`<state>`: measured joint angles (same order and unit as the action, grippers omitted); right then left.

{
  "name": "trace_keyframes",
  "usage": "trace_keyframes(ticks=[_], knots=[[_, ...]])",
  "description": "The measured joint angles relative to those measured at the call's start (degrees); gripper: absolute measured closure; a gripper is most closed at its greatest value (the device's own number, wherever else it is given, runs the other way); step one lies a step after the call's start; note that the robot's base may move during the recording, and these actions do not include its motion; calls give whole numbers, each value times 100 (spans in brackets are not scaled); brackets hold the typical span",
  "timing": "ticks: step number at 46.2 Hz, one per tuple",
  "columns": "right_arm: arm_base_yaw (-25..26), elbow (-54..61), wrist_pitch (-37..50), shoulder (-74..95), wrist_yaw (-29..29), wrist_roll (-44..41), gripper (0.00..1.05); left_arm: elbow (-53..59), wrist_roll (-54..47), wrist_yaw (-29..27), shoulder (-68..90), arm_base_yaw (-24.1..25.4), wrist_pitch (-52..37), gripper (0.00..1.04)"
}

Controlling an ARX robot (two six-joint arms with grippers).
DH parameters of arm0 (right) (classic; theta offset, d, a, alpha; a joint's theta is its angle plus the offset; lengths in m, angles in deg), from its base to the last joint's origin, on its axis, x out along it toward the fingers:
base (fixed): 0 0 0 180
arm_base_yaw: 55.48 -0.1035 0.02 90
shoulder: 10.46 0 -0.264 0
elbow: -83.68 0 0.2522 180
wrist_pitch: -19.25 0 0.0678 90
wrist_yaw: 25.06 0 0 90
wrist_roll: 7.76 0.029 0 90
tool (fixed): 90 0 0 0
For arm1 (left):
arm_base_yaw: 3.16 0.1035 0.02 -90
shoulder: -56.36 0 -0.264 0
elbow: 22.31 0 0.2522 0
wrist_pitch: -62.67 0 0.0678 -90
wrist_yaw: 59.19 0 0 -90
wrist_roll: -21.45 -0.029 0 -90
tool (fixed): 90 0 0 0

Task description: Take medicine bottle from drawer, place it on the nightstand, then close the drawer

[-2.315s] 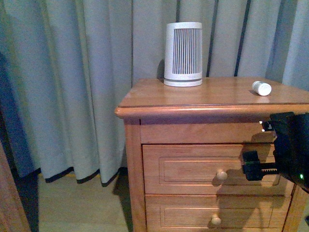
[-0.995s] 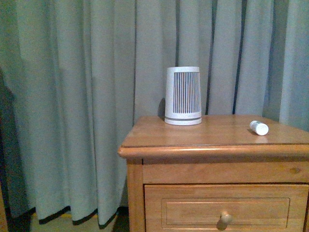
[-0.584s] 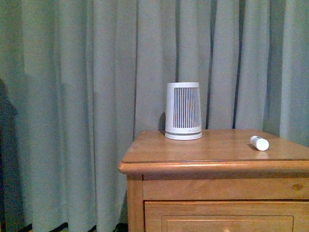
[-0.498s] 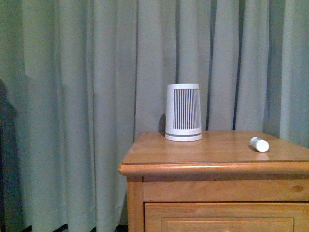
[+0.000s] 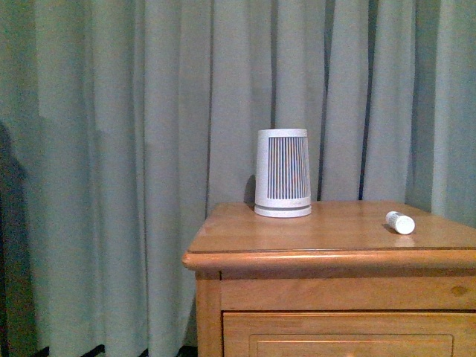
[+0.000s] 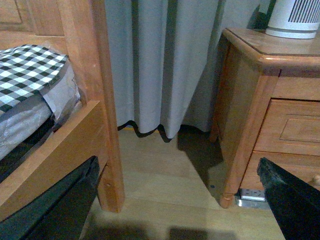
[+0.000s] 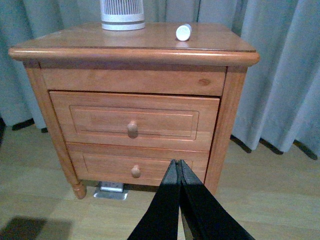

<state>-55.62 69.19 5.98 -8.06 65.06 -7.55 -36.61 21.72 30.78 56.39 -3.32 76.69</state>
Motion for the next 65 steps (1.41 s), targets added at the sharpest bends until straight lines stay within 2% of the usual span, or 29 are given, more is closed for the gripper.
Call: trace_keyframes(ticks=[16, 27, 44, 65], knots=[[2, -2, -42, -192, -7, 0, 102, 0, 0, 0, 0, 0, 0, 7], [2, -2, -42, -195, -9, -4, 61, 0, 0, 2, 0, 0, 2, 7], [2, -2, -42, -197, -9, -4, 5, 0, 0, 2, 0, 0, 2, 7], [2, -2, -42, -197, -7, -4, 7, 0, 0, 0, 0, 0, 2, 7]])
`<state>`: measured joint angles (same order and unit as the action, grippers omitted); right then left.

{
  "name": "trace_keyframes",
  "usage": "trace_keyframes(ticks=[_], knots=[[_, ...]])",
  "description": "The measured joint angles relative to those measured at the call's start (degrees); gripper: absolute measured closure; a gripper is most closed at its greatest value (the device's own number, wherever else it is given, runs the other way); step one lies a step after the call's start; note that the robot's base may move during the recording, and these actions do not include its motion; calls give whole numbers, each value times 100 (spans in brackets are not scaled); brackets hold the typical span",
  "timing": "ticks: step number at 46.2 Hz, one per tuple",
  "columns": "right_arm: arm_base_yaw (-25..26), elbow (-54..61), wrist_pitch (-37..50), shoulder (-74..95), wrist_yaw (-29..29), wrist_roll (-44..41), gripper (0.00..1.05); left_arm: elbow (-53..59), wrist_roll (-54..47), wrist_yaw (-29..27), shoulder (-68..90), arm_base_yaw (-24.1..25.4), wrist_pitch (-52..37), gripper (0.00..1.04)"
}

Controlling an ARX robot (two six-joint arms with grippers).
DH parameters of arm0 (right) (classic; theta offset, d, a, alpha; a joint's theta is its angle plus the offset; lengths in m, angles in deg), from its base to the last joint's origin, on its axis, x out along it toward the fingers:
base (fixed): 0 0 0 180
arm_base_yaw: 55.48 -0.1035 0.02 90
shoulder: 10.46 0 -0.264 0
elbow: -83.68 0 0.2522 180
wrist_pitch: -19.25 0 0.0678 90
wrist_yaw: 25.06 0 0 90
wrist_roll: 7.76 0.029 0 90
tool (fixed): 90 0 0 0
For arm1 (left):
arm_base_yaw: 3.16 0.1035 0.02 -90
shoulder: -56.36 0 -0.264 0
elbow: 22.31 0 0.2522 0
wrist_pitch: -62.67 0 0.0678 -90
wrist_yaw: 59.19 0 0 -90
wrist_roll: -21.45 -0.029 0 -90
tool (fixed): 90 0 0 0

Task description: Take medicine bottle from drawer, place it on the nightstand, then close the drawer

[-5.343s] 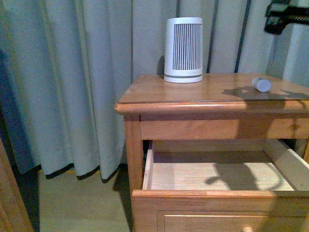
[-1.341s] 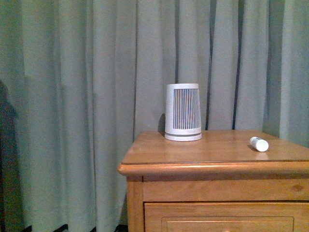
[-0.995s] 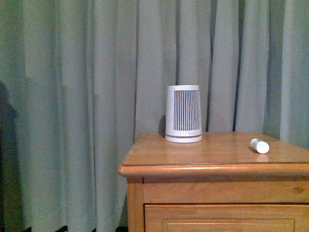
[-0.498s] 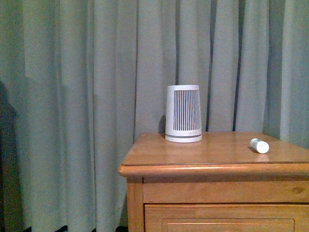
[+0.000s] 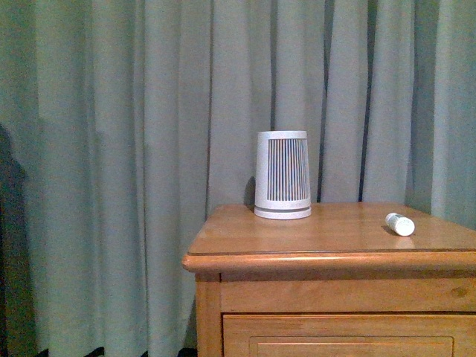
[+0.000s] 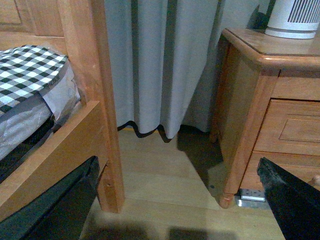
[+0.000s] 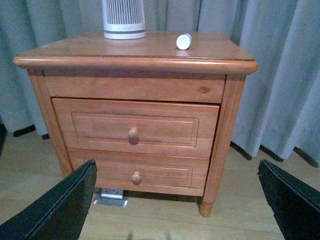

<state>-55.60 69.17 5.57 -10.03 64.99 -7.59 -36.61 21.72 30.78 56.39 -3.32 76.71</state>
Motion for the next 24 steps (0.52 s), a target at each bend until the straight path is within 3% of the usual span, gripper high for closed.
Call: trace_keyframes(ticks=[24], knots=[[0, 0, 0, 0, -2, 0, 7, 0, 0, 0, 0, 0, 0, 7]])
